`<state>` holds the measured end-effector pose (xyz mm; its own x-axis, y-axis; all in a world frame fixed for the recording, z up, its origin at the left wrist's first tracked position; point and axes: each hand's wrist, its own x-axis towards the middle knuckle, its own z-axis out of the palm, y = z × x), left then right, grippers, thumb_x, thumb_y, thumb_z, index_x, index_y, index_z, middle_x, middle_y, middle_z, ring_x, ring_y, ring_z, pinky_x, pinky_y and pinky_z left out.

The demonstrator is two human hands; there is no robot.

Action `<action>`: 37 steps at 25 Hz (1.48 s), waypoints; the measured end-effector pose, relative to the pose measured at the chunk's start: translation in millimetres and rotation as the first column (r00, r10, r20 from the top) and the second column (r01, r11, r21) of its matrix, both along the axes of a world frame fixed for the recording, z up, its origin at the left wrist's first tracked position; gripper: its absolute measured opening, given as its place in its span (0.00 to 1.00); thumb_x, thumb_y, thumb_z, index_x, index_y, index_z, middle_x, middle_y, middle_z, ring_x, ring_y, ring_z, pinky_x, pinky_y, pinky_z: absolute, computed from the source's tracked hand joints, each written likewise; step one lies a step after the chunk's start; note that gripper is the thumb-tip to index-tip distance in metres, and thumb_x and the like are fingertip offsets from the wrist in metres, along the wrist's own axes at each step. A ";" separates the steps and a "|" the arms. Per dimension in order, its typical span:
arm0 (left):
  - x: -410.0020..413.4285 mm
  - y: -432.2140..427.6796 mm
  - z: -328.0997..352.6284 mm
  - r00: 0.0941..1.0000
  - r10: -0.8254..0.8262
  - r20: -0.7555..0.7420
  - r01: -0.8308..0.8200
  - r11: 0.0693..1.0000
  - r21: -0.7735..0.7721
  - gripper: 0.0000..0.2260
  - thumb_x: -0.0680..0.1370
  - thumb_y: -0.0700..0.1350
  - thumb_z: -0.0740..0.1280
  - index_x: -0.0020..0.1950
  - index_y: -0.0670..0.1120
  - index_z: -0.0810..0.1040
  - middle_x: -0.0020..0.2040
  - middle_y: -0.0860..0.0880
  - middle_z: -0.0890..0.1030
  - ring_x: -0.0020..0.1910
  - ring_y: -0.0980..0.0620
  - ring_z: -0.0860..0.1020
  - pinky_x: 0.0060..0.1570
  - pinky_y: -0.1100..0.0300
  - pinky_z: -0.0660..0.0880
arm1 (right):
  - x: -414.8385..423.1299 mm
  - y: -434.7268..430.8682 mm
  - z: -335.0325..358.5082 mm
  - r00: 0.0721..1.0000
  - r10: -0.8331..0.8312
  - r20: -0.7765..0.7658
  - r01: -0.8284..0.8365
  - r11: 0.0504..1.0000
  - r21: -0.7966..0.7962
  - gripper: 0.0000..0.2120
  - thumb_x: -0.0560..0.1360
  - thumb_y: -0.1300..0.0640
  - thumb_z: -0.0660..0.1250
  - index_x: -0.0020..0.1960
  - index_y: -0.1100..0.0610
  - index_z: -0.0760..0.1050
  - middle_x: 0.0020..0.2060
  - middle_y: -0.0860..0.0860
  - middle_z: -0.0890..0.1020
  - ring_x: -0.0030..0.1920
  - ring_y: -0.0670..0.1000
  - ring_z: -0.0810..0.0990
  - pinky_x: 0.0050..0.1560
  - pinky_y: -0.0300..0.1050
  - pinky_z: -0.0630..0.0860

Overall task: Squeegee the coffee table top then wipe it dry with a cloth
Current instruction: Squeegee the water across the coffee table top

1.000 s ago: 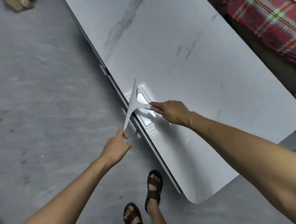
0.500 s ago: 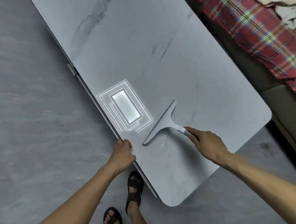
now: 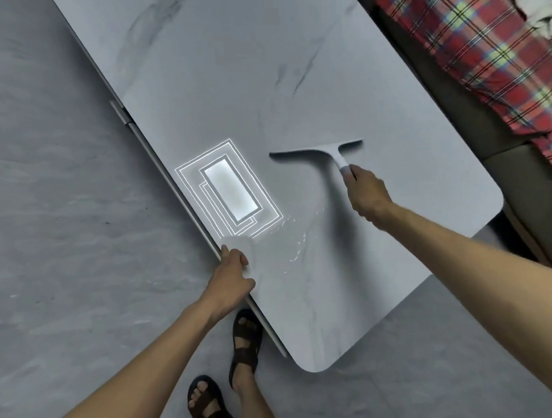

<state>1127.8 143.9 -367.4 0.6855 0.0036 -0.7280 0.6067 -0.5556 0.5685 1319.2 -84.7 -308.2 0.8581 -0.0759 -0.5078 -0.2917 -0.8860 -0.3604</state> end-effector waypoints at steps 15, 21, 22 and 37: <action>-82.9 48.9 225.1 0.989 0.111 0.096 -0.105 0.993 -0.061 0.05 0.73 0.41 0.66 0.45 0.50 0.74 0.42 0.52 0.79 0.39 0.54 0.75 0.38 0.60 0.69 | -246.6 -7.4 214.0 0.877 -0.308 -0.368 0.419 0.865 0.276 0.17 0.81 0.43 0.55 0.47 0.57 0.70 0.34 0.52 0.69 0.27 0.50 0.66 0.21 0.36 0.61; -171.0 21.0 336.2 0.991 0.134 0.008 -0.125 0.941 -0.313 0.01 0.76 0.40 0.63 0.47 0.45 0.74 0.39 0.46 0.83 0.34 0.49 0.83 0.36 0.60 0.77 | -331.0 43.4 320.7 0.634 -0.173 -0.754 0.711 0.515 0.480 0.07 0.80 0.61 0.62 0.47 0.64 0.75 0.36 0.54 0.80 0.31 0.50 0.77 0.28 0.38 0.76; -188.9 19.1 352.7 0.988 0.152 0.018 -0.139 0.938 -0.317 0.02 0.76 0.41 0.63 0.47 0.45 0.74 0.38 0.45 0.83 0.34 0.49 0.83 0.35 0.60 0.77 | -345.0 51.8 336.1 0.621 -0.116 -0.775 0.708 0.508 0.491 0.08 0.80 0.60 0.63 0.47 0.64 0.76 0.37 0.55 0.80 0.30 0.51 0.79 0.28 0.38 0.76; -549.4 -96.5 488.5 0.793 0.554 0.255 -0.578 0.815 0.027 0.11 0.71 0.53 0.74 0.41 0.45 0.82 0.35 0.47 0.84 0.32 0.56 0.75 0.34 0.61 0.71 | -601.3 41.5 399.7 0.648 0.501 -0.573 0.151 0.653 0.742 0.06 0.78 0.67 0.62 0.42 0.64 0.72 0.24 0.53 0.72 0.23 0.46 0.70 0.29 0.36 0.75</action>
